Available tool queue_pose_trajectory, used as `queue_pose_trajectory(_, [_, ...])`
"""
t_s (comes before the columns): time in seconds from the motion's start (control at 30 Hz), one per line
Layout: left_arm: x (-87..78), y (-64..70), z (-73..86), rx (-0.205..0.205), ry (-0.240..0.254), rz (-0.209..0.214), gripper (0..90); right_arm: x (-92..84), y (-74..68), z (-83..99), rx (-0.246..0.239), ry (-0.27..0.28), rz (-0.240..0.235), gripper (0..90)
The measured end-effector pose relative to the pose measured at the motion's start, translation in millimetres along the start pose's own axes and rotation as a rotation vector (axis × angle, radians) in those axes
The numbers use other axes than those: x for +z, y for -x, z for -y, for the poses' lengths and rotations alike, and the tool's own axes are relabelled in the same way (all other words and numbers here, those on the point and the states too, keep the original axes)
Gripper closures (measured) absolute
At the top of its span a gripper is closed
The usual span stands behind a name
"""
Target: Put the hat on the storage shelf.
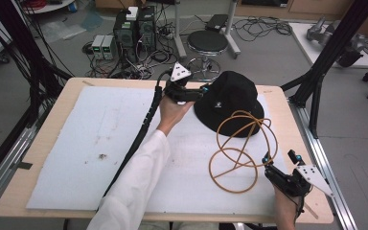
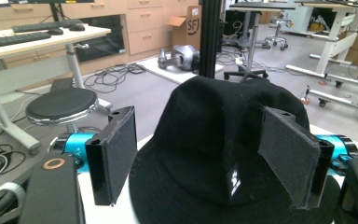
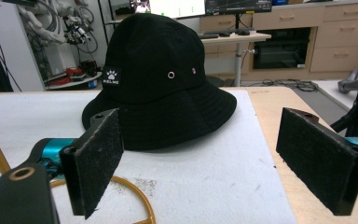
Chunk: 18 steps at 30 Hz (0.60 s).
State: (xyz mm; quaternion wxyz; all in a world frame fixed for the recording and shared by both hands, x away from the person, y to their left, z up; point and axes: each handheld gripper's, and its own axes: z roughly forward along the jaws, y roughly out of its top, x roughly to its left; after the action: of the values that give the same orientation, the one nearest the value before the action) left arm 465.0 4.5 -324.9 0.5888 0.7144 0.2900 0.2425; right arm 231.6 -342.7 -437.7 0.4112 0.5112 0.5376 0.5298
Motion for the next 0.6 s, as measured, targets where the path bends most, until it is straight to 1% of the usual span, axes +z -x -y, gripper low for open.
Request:
queue_pose_trajectory(0.03, [9.1, 4.2, -0.4, 0.014, 0.004, 0.005, 29.0, 0.0, -0.1, 0.0, -0.004, 0.001, 0.0, 14.1])
queue_pose_trajectory(0.07, [9.1, 4.2, -0.4, 0.014, 0.004, 0.005, 29.7, 0.1, -0.2, 0.1, -0.008, 0.001, 0.0, 14.1])
queue_pose_trajectory(0.1, [17.6, 7.9, -0.1, 0.014, 0.004, 0.013, 30.1, 0.2, -0.4, 0.1, -0.008, 0.0, 0.001, 14.1])
queue_pose_trajectory(0.17, [25.4, 9.5, 0.8, 0.008, -0.002, 0.021, 30.1, 0.6, -0.4, 0.1, -0.008, 0.0, -0.001, 14.1])
queue_pose_trajectory(0.2, [25.4, 9.5, 0.8, 0.008, -0.002, 0.021, 30.1, 0.6, -0.4, 0.1, -0.008, 0.0, -0.001, 14.1])
queue_pose_trajectory(0.23, [37.4, 11.8, 3.6, -0.007, -0.023, 0.031, 30.0, 0.7, -0.1, 0.1, -0.009, 0.003, 0.0, 14.1])
queue_pose_trajectory(0.27, [37.4, 11.8, 3.6, -0.007, -0.023, 0.031, 29.8, 0.7, -0.1, 0.1, -0.009, 0.003, 0.0, 14.1])
queue_pose_trajectory(0.3, [48.6, 15.6, 6.3, 0.002, -0.054, 0.038, 29.4, 0.2, 0.2, -0.1, -0.01, 0.004, -0.003, 14.1])
queue_pose_trajectory(0.33, [48.6, 15.6, 6.3, 0.002, -0.054, 0.038, 29.1, -0.2, 0.1, -0.2, -0.008, 0.003, -0.002, 14.1])
queue_pose_trajectory(0.37, [56.8, 19.1, 8.2, -0.007, -0.071, 0.049, 28.4, -0.5, 0.0, -0.4, -0.007, 0.006, -0.004, 14.1])
queue_pose_trajectory(0.4, [56.8, 19.1, 8.2, -0.007, -0.071, 0.049, 28.2, -0.5, 0.0, -0.4, -0.007, 0.009, -0.005, 14.1])
queue_pose_trajectory(0.43, [65.5, 23.9, 10.7, -0.008, -0.081, 0.056, 28.2, -1.2, 0.1, -0.6, -0.005, 0.007, -0.005, 14.1])
queue_pose_trajectory(0.47, [65.5, 23.9, 10.7, -0.008, -0.081, 0.056, 28.2, -1.2, 0.1, -0.6, -0.005, 0.007, -0.005, 14.1])
queue_pose_trajectory(0.5, [72.7, 26.5, 13.3, -0.001, -0.099, 0.056, 28.1, -1.3, 1.1, -0.9, -0.005, 0.014, -0.006, 14.1])
queue_pose_trajectory(0.53, [72.7, 26.5, 13.3, -0.001, -0.099, 0.056, 28.1, -1.3, 1.1, -0.9, -0.005, 0.014, -0.006, 14.1])
queue_pose_trajectory(0.57, [78.7, 26.5, 16.9, -0.007, -0.119, 0.059, 28.1, -1.7, 2.2, -0.9, -0.001, 0.014, -0.006, 14.1])
queue_pose_trajectory(0.6, [78.7, 26.5, 16.9, -0.007, -0.119, 0.059, 28.0, -1.6, 2.3, -0.8, 0.0, 0.016, -0.006, 14.1])
